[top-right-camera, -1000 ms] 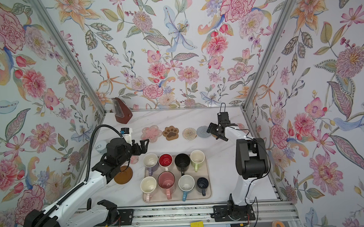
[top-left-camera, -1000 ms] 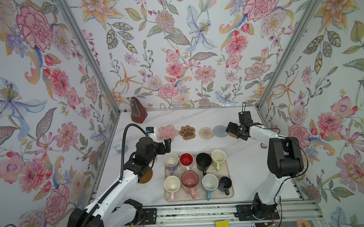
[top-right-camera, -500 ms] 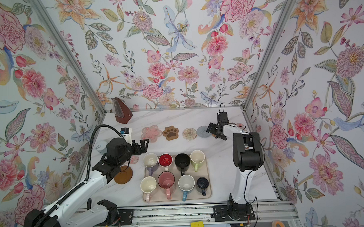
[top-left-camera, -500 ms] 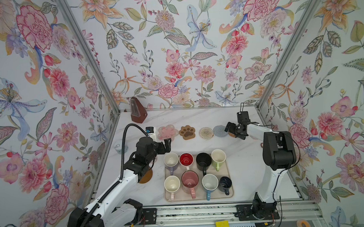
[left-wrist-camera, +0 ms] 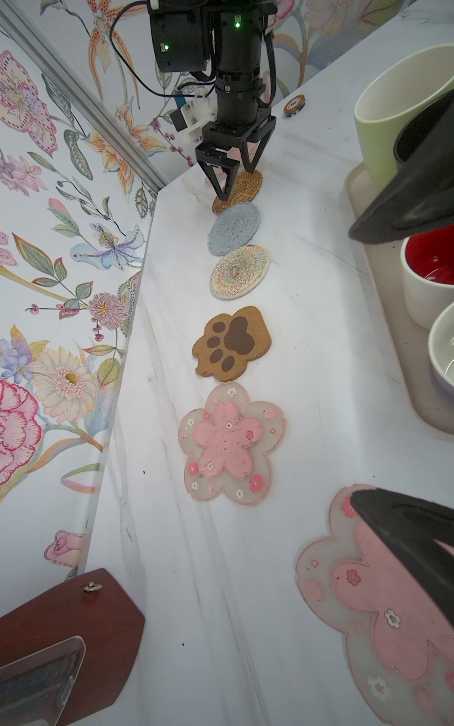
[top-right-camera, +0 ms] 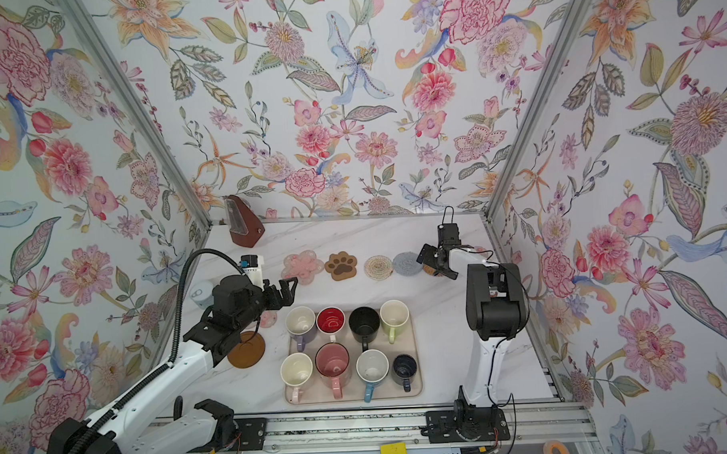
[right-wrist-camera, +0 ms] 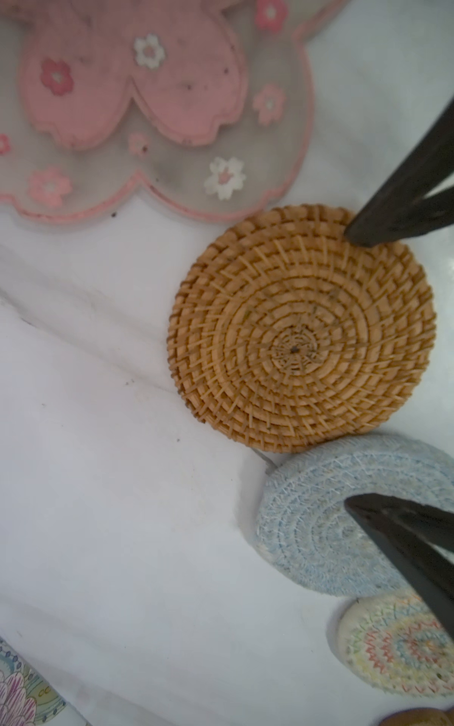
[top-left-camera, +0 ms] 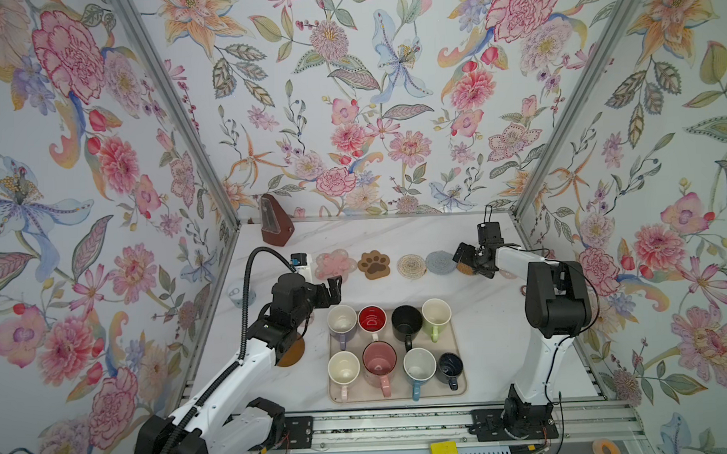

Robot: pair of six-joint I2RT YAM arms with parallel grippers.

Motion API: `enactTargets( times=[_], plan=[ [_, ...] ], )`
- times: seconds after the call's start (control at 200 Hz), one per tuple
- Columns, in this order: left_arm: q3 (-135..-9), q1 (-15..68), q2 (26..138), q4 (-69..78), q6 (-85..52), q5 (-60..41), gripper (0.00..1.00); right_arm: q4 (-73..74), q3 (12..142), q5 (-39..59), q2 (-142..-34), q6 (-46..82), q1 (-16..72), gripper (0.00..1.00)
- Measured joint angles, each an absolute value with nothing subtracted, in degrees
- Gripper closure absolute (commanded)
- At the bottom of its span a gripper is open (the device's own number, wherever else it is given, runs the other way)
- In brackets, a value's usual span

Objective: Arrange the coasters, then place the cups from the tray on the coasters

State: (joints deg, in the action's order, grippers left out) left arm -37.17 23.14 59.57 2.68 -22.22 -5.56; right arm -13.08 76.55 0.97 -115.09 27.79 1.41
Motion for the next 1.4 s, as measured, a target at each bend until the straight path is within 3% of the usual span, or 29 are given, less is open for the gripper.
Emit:
enactTargets(
  times=[0.465, 0.951, 1.401],
  plan=[
    [-37.93, 23.14, 59.59, 2.68, -22.22, -5.56, 0.01, -12.82, 76.9, 0.86, -115.0, 27.62, 1.17, 0.01],
    [-38.39, 23.14, 59.57, 2.63, -22.2, -5.56, 0.01, -14.31, 86.11, 1.5, -116.84, 27.62, 12.21, 0.01],
    [-38.39, 23.14, 59.09, 2.63, -22.17, -5.15, 0.01, -15.57, 87.46, 1.48, -122.34, 27.64, 15.2, 0.01]
  ],
)
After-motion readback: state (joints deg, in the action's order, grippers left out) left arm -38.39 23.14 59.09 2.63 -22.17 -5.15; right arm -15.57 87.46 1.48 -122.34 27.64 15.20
